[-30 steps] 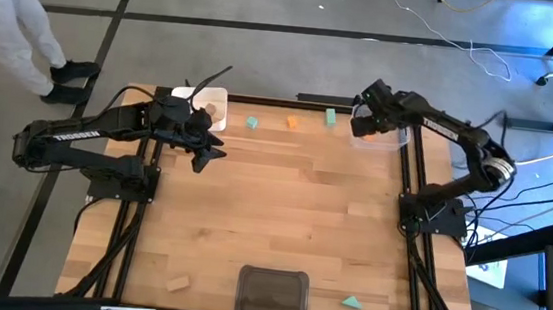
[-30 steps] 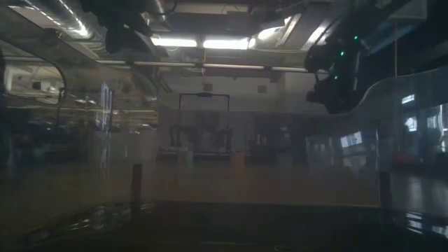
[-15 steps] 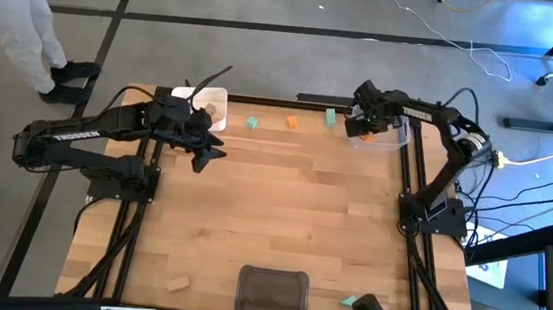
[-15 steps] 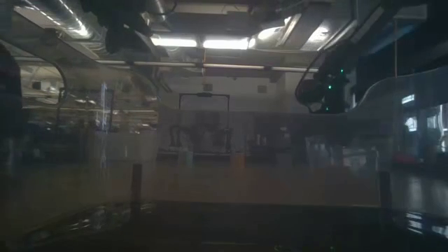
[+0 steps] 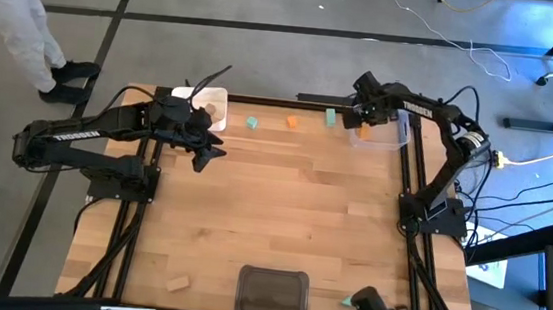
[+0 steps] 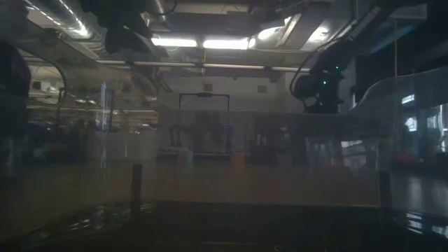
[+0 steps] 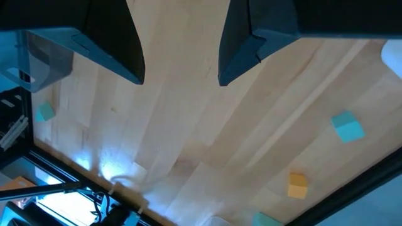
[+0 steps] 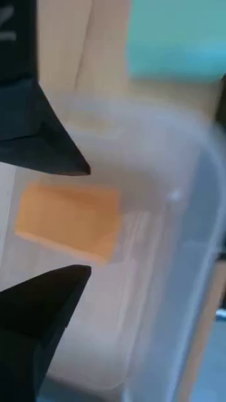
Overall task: Sort & place blocks by color
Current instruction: Put the top right blue block into the black bin
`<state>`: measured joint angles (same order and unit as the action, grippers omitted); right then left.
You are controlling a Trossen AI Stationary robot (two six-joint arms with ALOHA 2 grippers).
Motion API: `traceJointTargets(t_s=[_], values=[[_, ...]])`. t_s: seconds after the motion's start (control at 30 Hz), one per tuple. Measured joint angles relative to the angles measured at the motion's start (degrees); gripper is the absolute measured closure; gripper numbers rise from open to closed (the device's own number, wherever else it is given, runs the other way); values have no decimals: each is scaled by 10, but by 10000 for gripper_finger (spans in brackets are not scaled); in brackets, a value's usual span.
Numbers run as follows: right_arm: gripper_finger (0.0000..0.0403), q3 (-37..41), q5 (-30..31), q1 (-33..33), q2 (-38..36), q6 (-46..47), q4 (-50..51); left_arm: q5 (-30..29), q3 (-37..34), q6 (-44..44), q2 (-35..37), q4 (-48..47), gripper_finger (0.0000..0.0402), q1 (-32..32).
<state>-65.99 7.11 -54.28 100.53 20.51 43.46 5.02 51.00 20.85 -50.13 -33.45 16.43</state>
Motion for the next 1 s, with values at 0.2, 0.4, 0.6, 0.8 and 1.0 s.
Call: traceJointTargets(t_s=[0.2, 0.4, 0.6, 0.8, 1.0], values=[[159, -69, -33, 1, 0, -1, 55, 0, 0, 0, 0, -8, 209, 0], [158, -124, -30, 1, -1, -30, 147, 0, 0, 0, 0, -24, 209, 0], [158, -134, 6, 2, -2, -30, 183, -1, 0, 0, 0, -43, 209, 0], [157, -130, 7, 4, -3, -29, 222, -19, 0, 3, 0, -45, 209, 0], [157, -129, 63, 48, -43, -33, 223, -106, 0, 58, -31, -31, 209, 1]])
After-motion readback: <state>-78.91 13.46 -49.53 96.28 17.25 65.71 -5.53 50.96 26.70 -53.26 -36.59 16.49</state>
